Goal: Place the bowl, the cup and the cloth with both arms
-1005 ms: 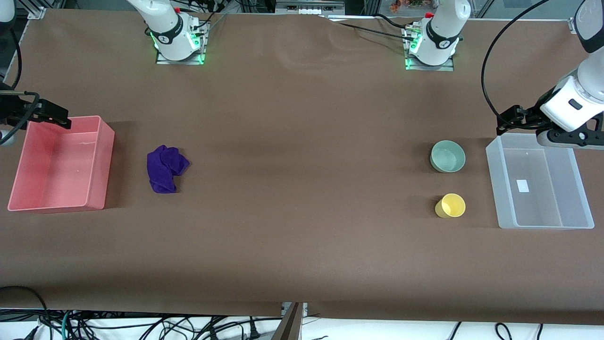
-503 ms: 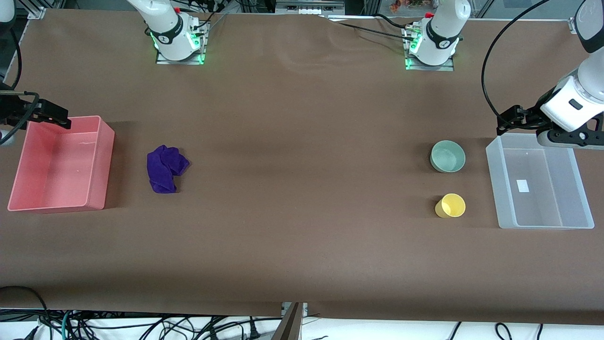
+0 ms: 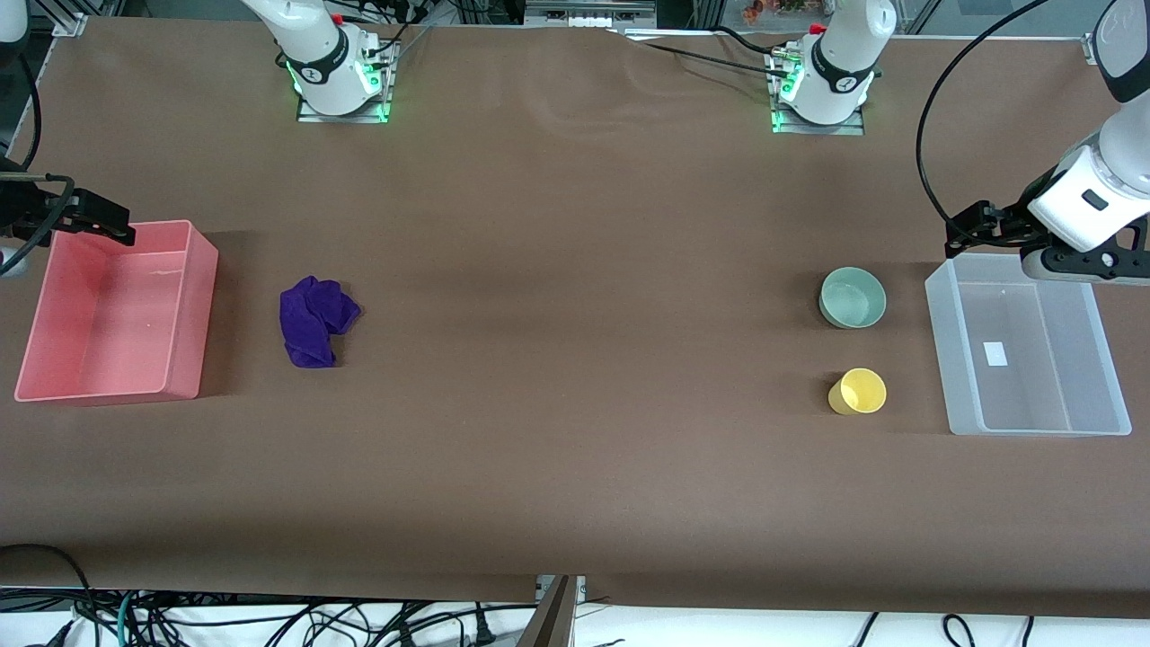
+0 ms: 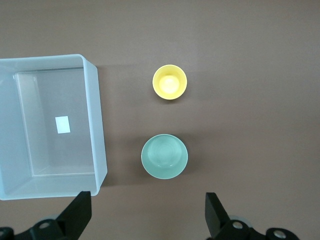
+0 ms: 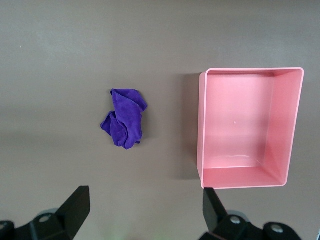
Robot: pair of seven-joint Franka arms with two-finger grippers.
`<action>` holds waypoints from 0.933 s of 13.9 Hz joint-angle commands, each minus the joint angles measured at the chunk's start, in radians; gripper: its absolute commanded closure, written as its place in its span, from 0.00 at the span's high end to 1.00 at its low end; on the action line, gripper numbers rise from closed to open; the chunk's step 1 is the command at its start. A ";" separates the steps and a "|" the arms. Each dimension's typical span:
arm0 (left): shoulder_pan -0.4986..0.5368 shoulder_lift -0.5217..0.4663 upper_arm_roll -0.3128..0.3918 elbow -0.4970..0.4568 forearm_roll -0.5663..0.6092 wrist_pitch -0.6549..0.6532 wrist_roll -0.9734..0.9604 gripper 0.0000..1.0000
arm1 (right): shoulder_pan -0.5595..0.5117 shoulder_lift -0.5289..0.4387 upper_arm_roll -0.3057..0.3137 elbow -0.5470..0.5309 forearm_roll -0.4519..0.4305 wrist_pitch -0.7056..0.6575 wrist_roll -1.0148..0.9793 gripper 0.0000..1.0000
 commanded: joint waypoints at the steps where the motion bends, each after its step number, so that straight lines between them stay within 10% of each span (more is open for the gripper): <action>1: -0.011 0.001 0.012 0.001 -0.014 -0.007 -0.008 1.00 | -0.002 -0.004 -0.002 0.006 0.018 -0.001 0.009 1.00; 13: -0.013 0.013 0.010 -0.001 -0.014 -0.045 -0.005 1.00 | -0.005 0.069 -0.003 0.003 0.024 0.032 0.014 1.00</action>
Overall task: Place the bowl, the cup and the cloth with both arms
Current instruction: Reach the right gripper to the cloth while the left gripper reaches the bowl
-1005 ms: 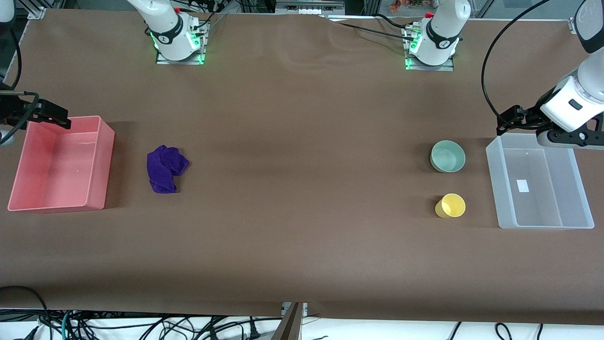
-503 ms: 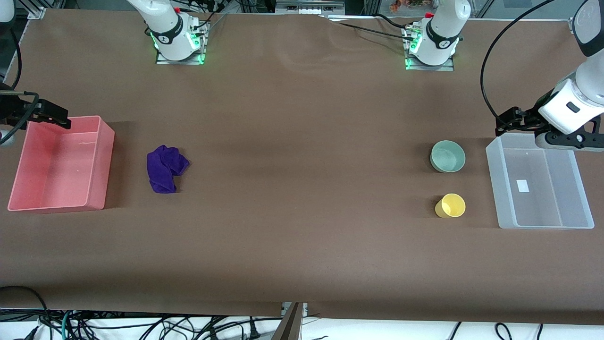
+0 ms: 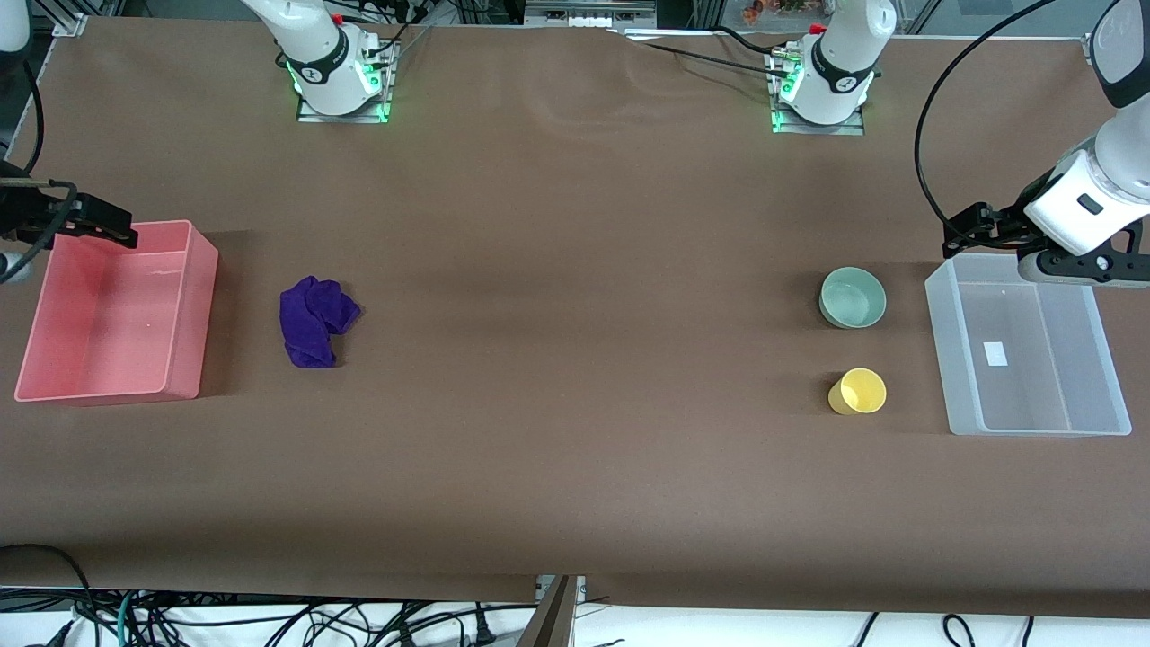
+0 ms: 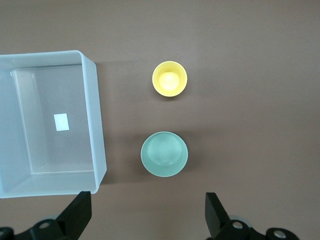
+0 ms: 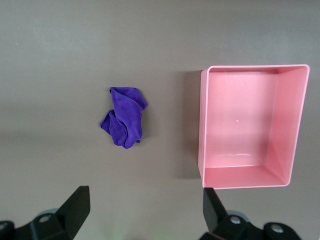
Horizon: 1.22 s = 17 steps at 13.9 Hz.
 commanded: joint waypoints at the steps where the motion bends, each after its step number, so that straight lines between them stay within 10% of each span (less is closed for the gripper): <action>1: -0.013 0.019 0.010 0.001 -0.014 -0.062 0.001 1.00 | -0.001 0.072 0.002 0.005 0.020 0.043 0.014 1.00; 8: -0.001 0.213 0.012 -0.017 -0.011 -0.138 0.004 1.00 | 0.027 0.250 0.006 -0.119 0.001 0.227 0.023 1.00; 17: 0.003 0.278 0.006 -0.333 0.008 0.352 0.492 1.00 | 0.039 0.307 0.010 -0.419 0.086 0.596 0.105 1.00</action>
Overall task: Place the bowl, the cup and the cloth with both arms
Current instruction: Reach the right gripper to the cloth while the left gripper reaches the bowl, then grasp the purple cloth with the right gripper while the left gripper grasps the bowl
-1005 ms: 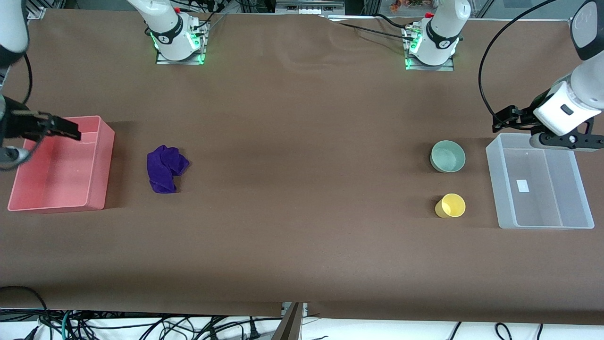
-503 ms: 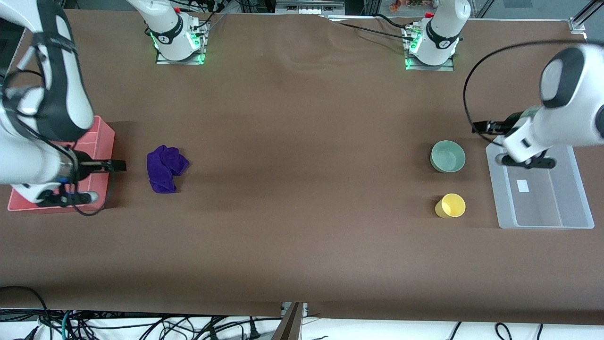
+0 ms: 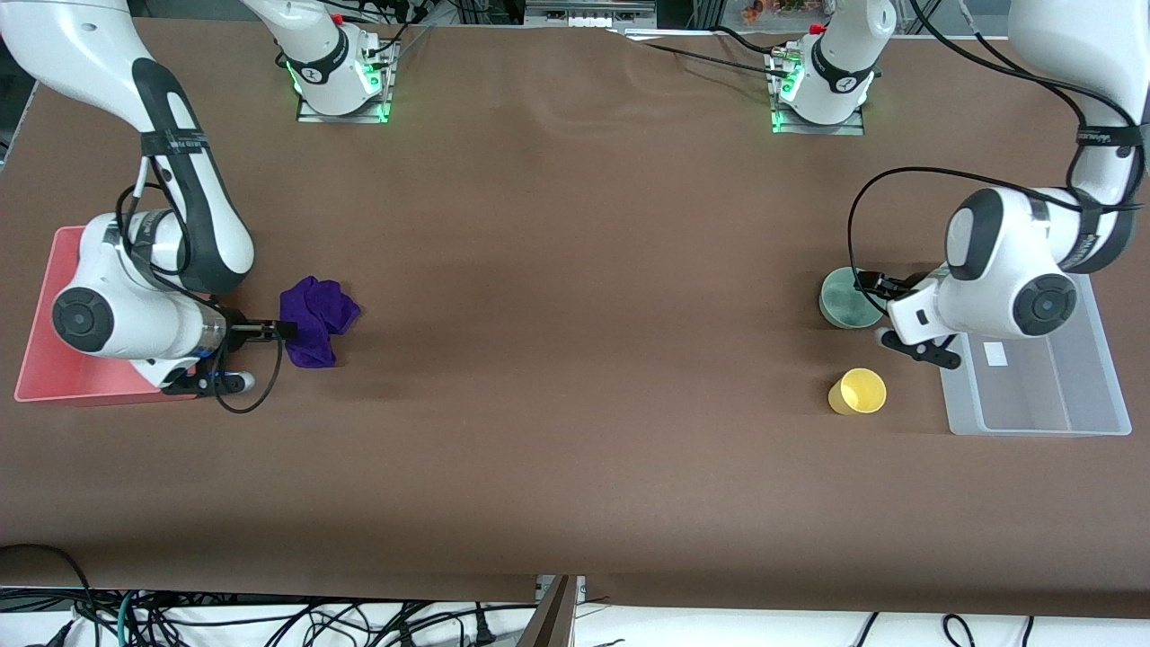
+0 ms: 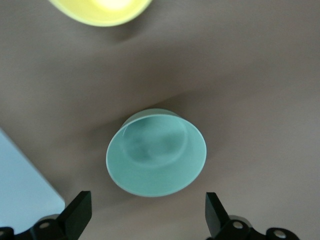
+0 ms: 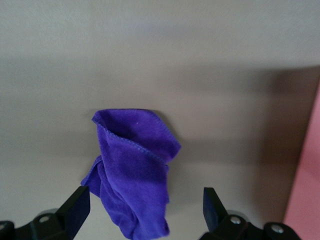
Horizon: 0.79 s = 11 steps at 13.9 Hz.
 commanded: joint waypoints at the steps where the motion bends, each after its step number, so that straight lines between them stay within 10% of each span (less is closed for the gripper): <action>1: -0.001 -0.072 -0.002 -0.162 0.016 0.172 0.185 1.00 | 0.008 -0.009 0.002 -0.085 0.017 0.082 0.070 1.00; 6: -0.001 -0.046 -0.002 -0.231 0.139 0.336 0.241 1.00 | 0.027 -0.008 0.004 -0.236 0.017 0.261 0.150 0.99; 7: -0.005 -0.033 -0.002 -0.231 0.140 0.354 0.242 1.00 | 0.028 -0.006 0.004 -0.253 0.017 0.286 0.150 0.84; 9: 0.006 0.011 -0.002 -0.233 0.180 0.423 0.244 1.00 | 0.027 0.000 0.004 -0.254 0.017 0.282 0.150 0.15; 11: 0.017 0.033 -0.002 -0.227 0.218 0.457 0.244 1.00 | 0.027 -0.002 0.002 -0.248 0.017 0.277 0.142 0.00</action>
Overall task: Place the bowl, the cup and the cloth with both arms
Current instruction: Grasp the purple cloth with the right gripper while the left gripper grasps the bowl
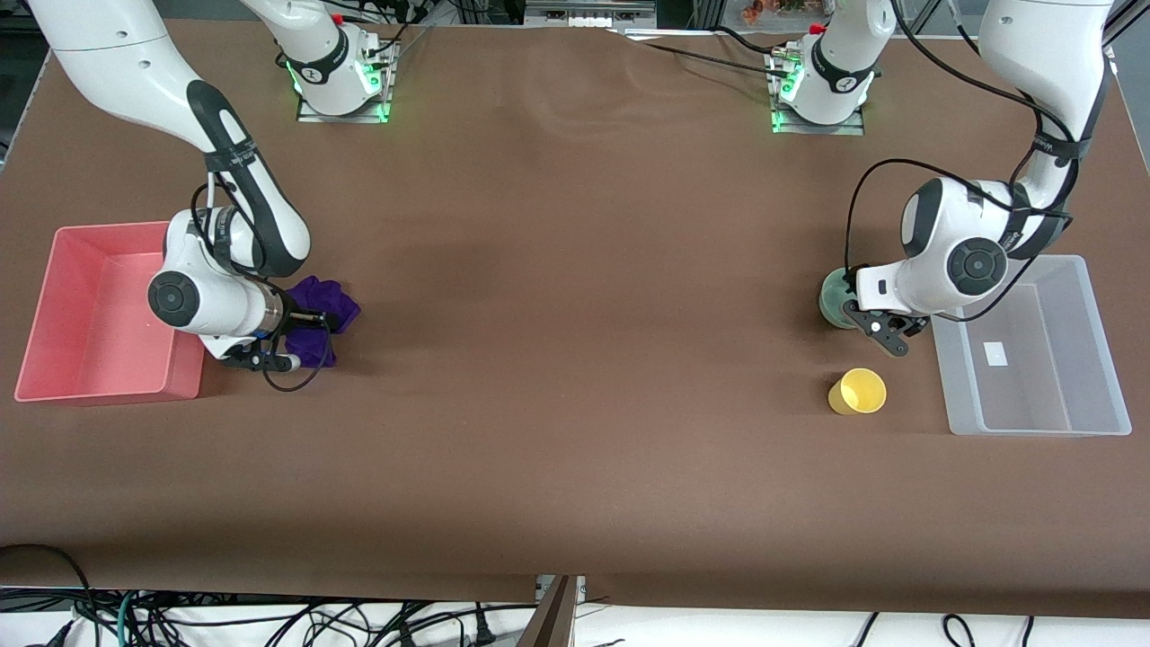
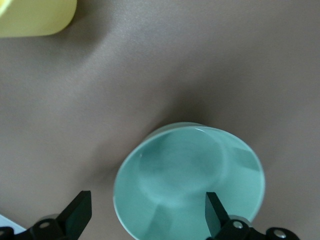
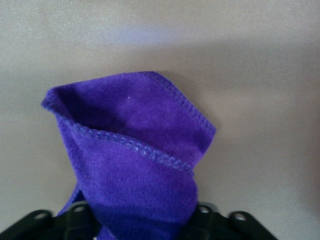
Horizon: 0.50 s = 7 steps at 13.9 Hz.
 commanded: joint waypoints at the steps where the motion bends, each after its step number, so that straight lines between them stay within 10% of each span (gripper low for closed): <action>1: 0.014 0.025 -0.001 0.002 0.041 0.044 0.020 1.00 | 0.000 -0.020 0.001 0.002 0.012 -0.006 -0.004 0.00; 3: 0.014 0.037 -0.002 0.007 0.041 0.045 0.019 0.84 | -0.002 -0.049 0.001 0.069 0.010 -0.117 -0.014 0.00; 5: 0.014 0.040 -0.001 0.008 0.041 0.042 0.012 0.07 | -0.003 -0.084 -0.005 0.196 0.001 -0.327 -0.056 0.00; 7: 0.013 0.040 -0.002 0.010 0.040 0.034 0.009 0.00 | -0.009 -0.103 -0.011 0.346 -0.005 -0.540 -0.130 0.00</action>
